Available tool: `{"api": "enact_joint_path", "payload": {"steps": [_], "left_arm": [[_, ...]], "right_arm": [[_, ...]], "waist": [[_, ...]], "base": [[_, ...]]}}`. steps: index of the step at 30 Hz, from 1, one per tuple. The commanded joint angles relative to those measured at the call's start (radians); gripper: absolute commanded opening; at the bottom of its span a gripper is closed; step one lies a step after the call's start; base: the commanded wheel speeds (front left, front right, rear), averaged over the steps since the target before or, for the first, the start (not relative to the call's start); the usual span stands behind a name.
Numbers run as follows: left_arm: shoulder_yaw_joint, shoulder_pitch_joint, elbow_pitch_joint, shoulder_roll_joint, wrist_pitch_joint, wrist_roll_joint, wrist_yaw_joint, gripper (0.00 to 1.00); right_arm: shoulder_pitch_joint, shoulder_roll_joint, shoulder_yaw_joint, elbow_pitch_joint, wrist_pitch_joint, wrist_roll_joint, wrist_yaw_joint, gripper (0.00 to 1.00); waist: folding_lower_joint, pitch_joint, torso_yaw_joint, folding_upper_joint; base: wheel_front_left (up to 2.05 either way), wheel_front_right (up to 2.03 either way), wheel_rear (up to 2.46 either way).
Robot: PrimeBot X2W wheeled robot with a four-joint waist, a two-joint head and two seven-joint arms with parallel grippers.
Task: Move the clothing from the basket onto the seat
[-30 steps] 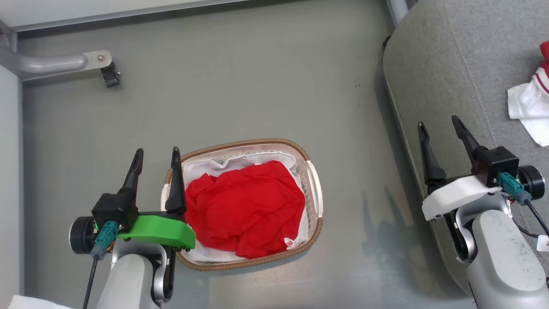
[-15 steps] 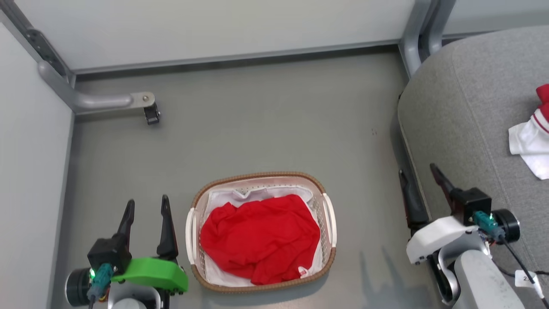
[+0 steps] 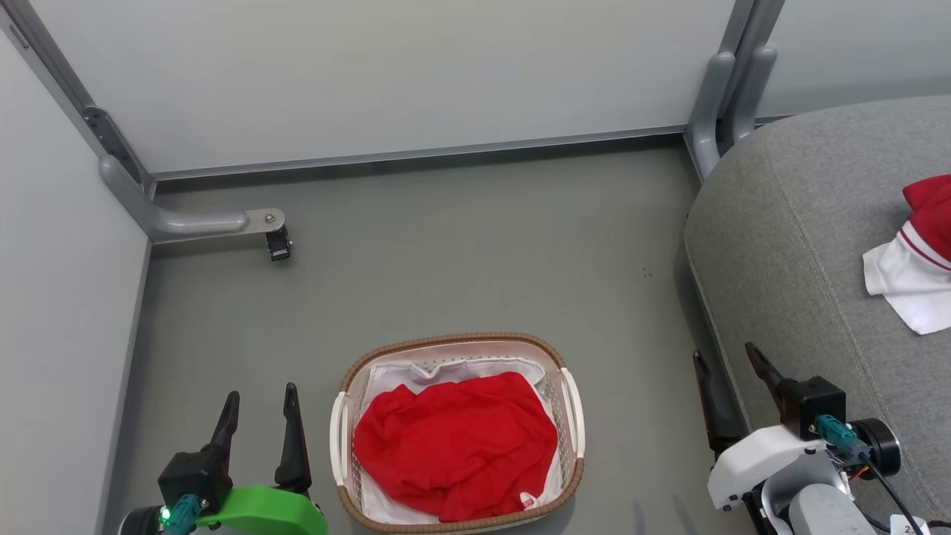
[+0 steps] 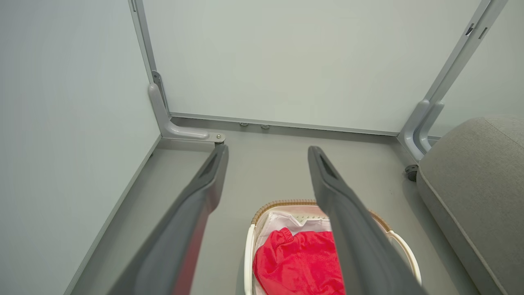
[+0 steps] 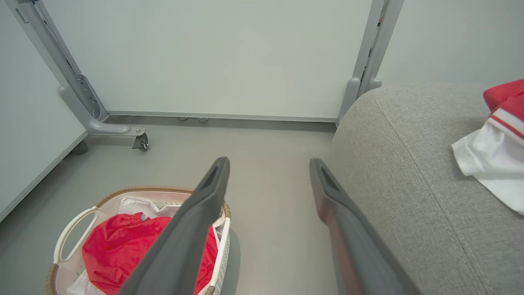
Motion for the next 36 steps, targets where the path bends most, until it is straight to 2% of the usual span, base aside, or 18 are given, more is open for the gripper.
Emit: {"api": "enact_joint_path", "payload": {"steps": [1, 8, 14, 30, 36], "left_arm": [[0.001, 0.009, 0.000, 0.002, 0.000, -0.005, -0.002, 1.00], [-0.015, -0.005, 0.004, 0.002, 0.000, -0.003, -0.006, 1.00], [-0.036, -0.046, 0.024, 0.002, 0.000, -0.008, -0.006, 1.00], [-0.138, -0.294, 0.199, 0.003, 0.000, 0.008, 0.014, 1.00], [-0.171, -0.403, 0.298, 0.004, 0.000, 0.055, 0.017, 1.00]], "right_arm": [[0.007, 0.001, -0.001, 0.002, -0.002, -0.002, -0.001, 1.00], [-0.014, 0.001, 0.007, -0.006, -0.002, -0.003, -0.001, 1.00], [-0.049, 0.001, 0.020, -0.025, -0.002, 0.007, -0.001, 1.00], [-0.232, 0.006, 0.121, -0.122, -0.002, 0.075, -0.001, 1.00], [-0.286, 0.009, 0.140, -0.137, -0.002, 0.097, -0.001, 1.00]], "waist": [[0.0000, 0.002, -0.001, 0.0000], [0.0000, 0.020, -0.011, 0.0000], [0.0000, 0.079, -0.022, 0.0000], [0.0000, 0.424, -0.110, 0.0000], [0.0000, 0.525, -0.137, 0.0000]], "base": [[0.00, 0.00, 0.00], [0.00, 0.00, 0.00], [0.00, 0.00, 0.00], [0.00, 0.00, 0.00], [0.00, 0.00, 0.00]]}}
